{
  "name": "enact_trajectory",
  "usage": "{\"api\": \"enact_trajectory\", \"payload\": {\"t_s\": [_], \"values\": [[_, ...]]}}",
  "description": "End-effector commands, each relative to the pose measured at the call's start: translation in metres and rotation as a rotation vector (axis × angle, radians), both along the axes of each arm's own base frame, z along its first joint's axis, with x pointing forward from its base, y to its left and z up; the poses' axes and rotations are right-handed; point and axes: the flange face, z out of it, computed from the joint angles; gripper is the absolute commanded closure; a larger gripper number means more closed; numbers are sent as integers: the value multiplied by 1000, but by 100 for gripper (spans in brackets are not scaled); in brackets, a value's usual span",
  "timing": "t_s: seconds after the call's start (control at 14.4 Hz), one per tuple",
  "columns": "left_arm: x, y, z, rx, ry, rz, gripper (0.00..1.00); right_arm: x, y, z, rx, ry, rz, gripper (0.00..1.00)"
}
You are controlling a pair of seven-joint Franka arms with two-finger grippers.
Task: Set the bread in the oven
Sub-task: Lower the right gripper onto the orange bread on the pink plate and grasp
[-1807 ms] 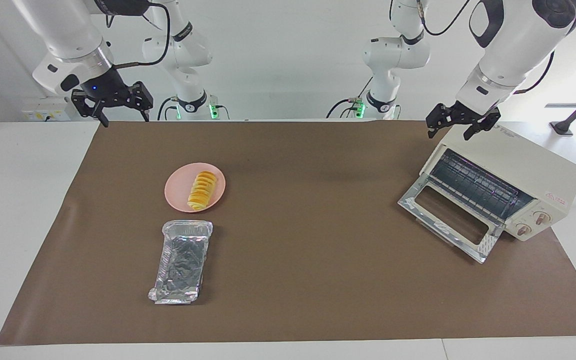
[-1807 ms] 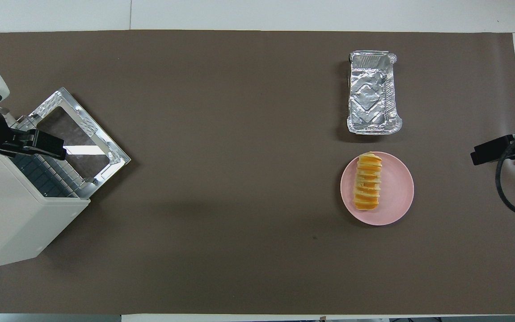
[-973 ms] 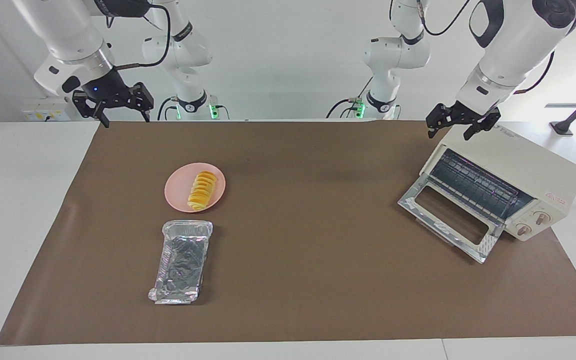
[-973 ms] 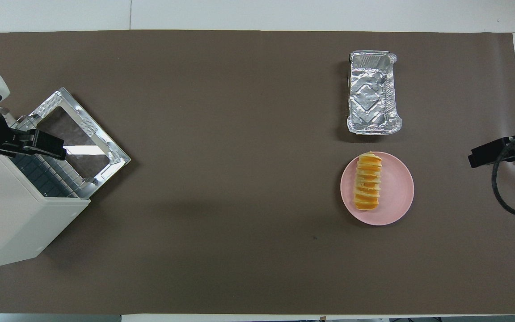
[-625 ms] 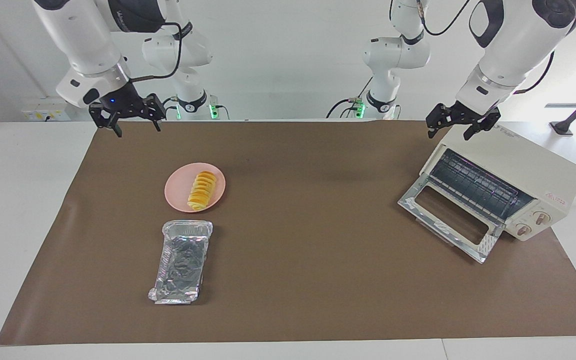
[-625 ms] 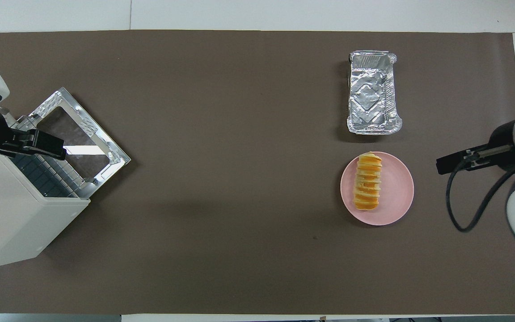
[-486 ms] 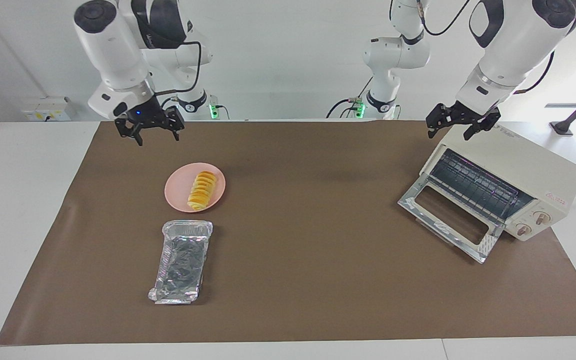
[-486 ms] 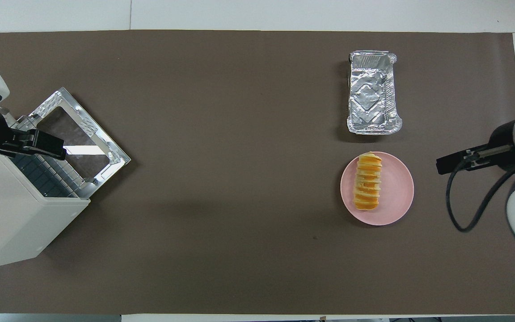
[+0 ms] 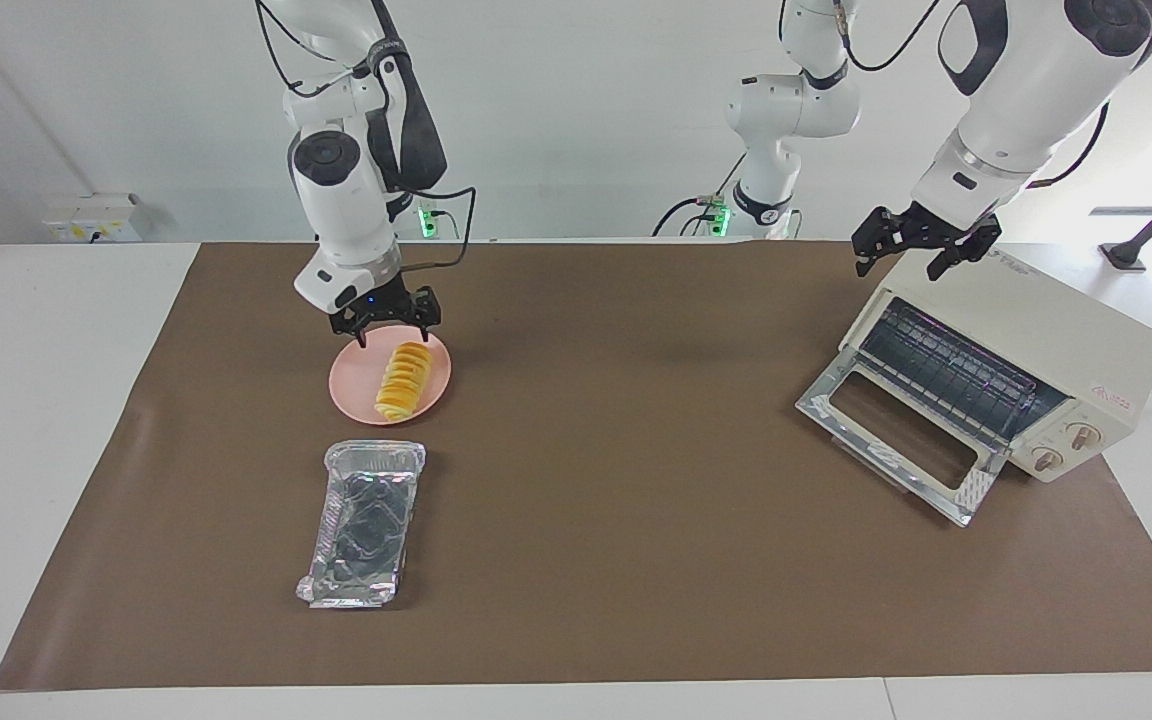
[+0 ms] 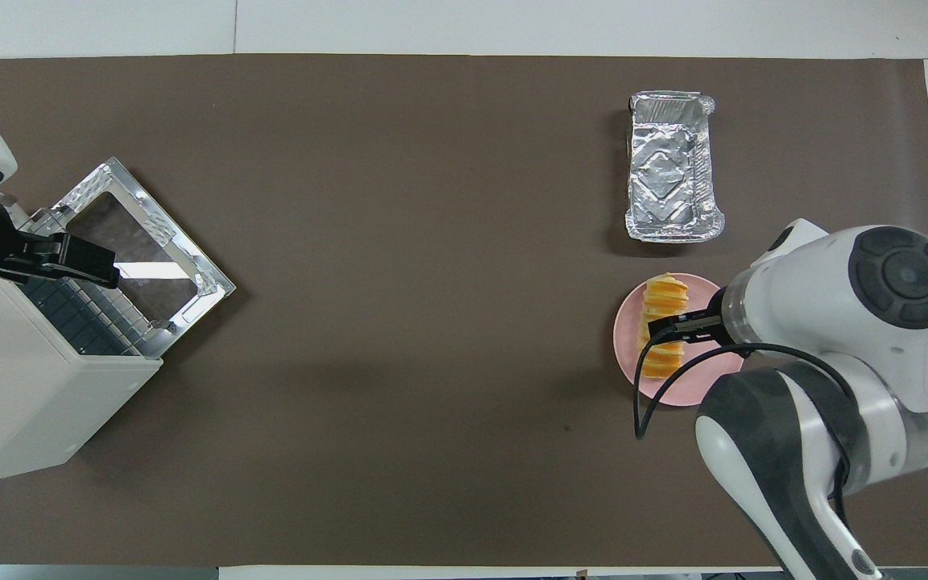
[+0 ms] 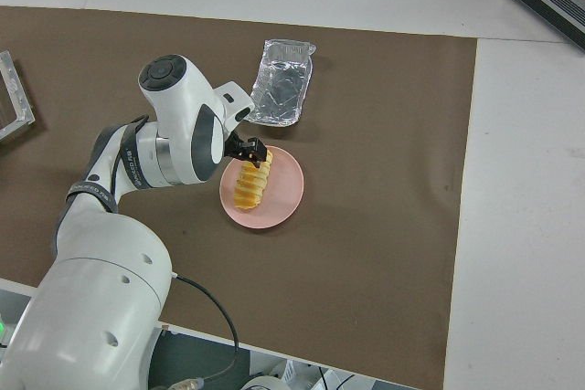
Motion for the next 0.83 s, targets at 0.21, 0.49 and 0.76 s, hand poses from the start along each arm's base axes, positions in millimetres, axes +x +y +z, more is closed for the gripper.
{"api": "enact_trajectory", "payload": {"t_s": [0.21, 0.49, 0.76], "values": [[-6, 4, 3, -10, -3, 6, 0, 19, -8, -44, 9, -37, -142, 0], [-6, 4, 3, -10, -3, 6, 0, 24, -8, -70, 7, -28, -218, 0], [-6, 4, 3, -10, -3, 6, 0, 25, -9, -72, 9, -34, -216, 29]]}}
